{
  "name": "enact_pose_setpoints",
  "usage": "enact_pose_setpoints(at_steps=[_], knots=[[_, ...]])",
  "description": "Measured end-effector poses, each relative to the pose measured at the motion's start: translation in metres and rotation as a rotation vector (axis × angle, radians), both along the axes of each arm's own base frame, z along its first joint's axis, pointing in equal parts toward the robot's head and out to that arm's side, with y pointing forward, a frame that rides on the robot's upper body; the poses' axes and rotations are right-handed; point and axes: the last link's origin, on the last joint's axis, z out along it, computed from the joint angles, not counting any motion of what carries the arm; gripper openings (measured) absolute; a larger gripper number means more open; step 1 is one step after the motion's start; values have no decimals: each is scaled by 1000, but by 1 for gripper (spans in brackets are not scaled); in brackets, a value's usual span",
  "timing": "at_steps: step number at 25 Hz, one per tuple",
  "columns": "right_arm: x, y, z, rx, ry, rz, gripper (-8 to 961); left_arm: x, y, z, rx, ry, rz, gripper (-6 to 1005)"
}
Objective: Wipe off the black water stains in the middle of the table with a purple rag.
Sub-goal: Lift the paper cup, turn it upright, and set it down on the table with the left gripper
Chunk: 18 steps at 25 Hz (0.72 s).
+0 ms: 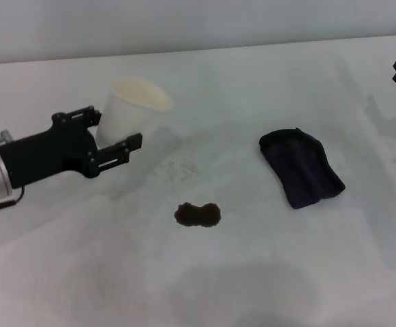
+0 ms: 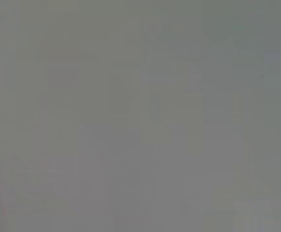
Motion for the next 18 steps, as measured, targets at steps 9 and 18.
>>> enact_pose_setpoints(at_steps=[9,18], knots=[[-5,3,-3,-37,-22,34,868,-37,-32,-10,99,-49,70,642],[-9,-1,-1,-41,-36,86,868,-51,-40,-18,153,-82,159,643]])
